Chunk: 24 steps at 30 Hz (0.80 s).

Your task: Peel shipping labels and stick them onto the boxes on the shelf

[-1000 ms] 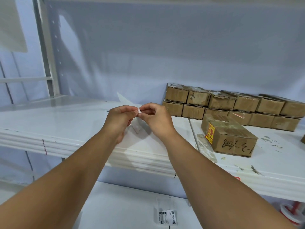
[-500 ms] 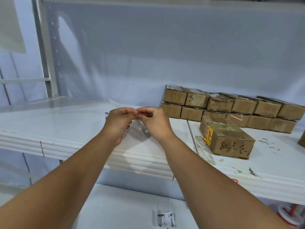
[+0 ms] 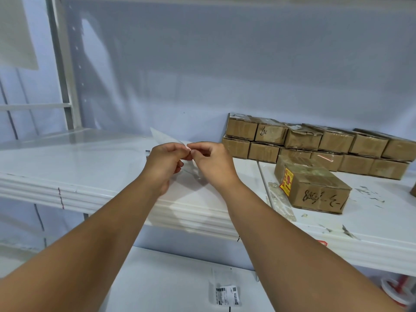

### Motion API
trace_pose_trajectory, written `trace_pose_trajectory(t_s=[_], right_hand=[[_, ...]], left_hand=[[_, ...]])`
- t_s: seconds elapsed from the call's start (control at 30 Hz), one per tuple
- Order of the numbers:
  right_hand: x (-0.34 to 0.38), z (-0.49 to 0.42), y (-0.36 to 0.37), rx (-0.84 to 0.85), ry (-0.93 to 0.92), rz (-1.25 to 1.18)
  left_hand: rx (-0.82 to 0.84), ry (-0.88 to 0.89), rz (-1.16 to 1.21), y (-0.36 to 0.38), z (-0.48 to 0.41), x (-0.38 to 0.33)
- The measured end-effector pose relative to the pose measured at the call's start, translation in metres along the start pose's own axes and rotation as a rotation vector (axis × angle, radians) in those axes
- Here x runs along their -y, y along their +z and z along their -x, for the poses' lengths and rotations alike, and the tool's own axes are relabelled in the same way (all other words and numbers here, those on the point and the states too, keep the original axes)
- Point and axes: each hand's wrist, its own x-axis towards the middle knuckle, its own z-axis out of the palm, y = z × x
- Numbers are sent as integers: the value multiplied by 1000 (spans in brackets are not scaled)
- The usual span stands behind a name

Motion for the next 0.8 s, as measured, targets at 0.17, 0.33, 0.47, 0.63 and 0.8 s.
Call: trace_pose_trajectory(t_s=[0.17,0.33,0.47,0.63,0.8], right_hand=[[0,-1,-3,10,22,-54],[1,-1,-3,14,37,-55],[0,-2,-3,-5,27,-40],[0,-3,-3,-56,41,-6],[1,-6,-10,-138,170,-81]], left_hand=[[25,54,-71,1,1,0],[21,90,-101,2,0,2],[24,119,-121,3,1,1],[21,79,-93,4,3,-2],[-61,-1,53,3,1,-5]])
